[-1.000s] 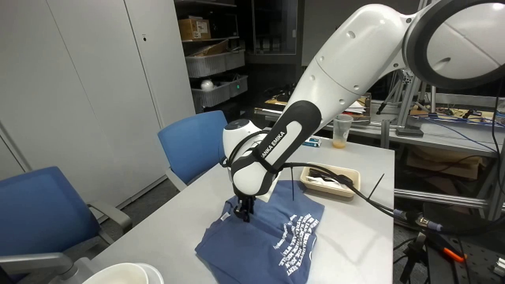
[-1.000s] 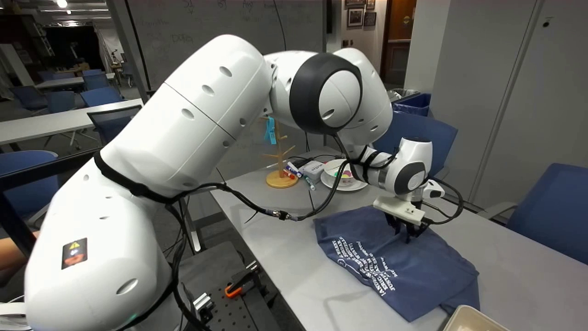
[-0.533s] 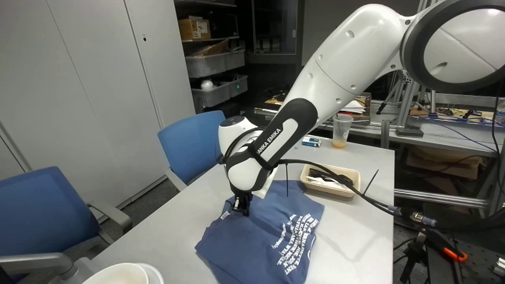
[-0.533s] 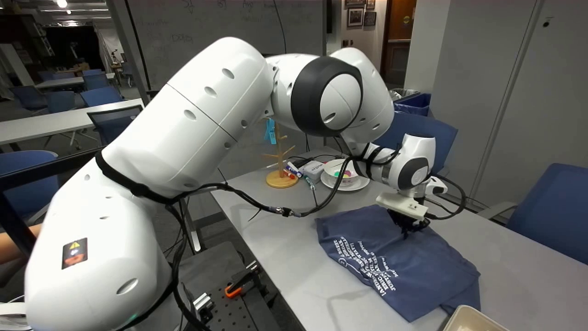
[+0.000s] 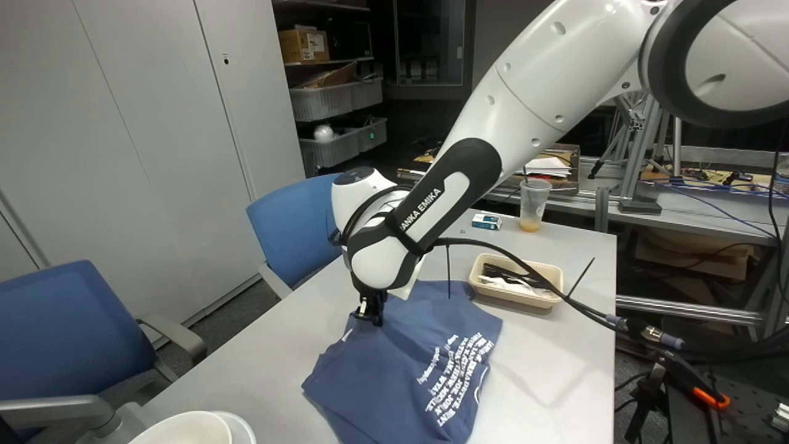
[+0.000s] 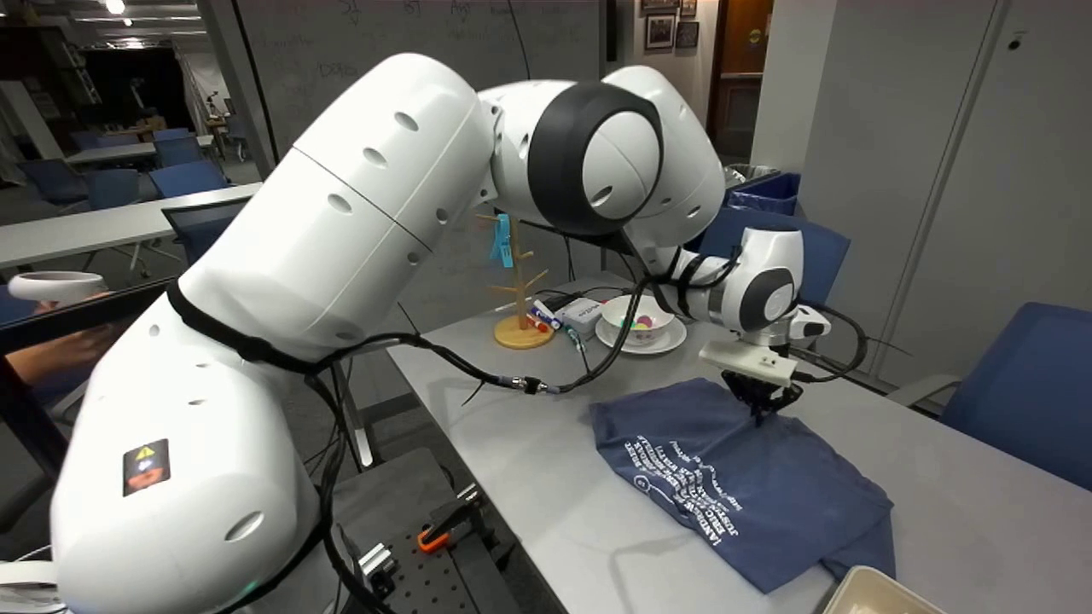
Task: Unfold the blue shirt
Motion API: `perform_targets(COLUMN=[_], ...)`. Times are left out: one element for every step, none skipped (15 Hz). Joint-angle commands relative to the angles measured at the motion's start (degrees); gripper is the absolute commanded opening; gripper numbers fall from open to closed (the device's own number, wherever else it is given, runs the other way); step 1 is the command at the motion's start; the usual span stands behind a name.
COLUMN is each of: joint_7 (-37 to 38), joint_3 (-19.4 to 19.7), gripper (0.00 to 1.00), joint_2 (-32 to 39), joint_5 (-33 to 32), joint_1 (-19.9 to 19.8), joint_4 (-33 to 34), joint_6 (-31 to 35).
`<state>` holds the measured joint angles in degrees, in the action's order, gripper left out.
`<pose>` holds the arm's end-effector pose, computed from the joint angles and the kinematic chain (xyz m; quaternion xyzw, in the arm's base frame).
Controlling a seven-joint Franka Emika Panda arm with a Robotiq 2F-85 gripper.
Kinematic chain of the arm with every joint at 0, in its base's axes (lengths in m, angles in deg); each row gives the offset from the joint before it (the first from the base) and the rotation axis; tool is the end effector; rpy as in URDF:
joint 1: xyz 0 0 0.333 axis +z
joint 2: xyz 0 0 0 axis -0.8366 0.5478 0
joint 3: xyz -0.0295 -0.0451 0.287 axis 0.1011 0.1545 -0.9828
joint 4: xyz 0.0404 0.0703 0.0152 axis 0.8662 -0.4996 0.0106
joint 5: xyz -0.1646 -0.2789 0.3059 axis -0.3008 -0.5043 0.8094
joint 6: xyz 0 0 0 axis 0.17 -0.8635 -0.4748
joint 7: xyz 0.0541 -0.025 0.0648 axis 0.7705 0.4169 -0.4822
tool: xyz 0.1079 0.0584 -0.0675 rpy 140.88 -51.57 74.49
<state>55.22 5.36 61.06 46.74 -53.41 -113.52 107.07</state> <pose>0.7224 0.0150 0.0455 0.9920 0.1094 0.0167 0.0607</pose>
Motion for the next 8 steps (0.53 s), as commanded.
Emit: perform_targets(joint_7=[3.04, 4.16, 5.01, 5.25, 5.85, 6.56, 7.88, 9.24], joint_3=[1.86, 2.42, 2.66, 2.8, 2.86, 3.03, 3.72, 4.52], gripper=[0.01, 0.01, 0.01, 0.01, 0.01, 0.01, 0.01, 0.01], joint_2=[-9.5, -12.19, -14.54, -17.02, -19.45, -21.87, -24.35, -26.94], joint_5=[-2.88, -3.83, -4.48, -5.09, -5.44, -5.95, -7.02, -8.44], joint_1=[2.57, 3.24, 3.65, 3.27, 3.35, 3.42, 3.86, 4.2], joint_4=[-10.06, -13.13, -15.64, -18.75, -21.44, -24.16, -27.04, -30.0], joint_6=[0.84, 1.78, 2.14, 3.17, 3.77, 4.87, 6.43, 8.24])
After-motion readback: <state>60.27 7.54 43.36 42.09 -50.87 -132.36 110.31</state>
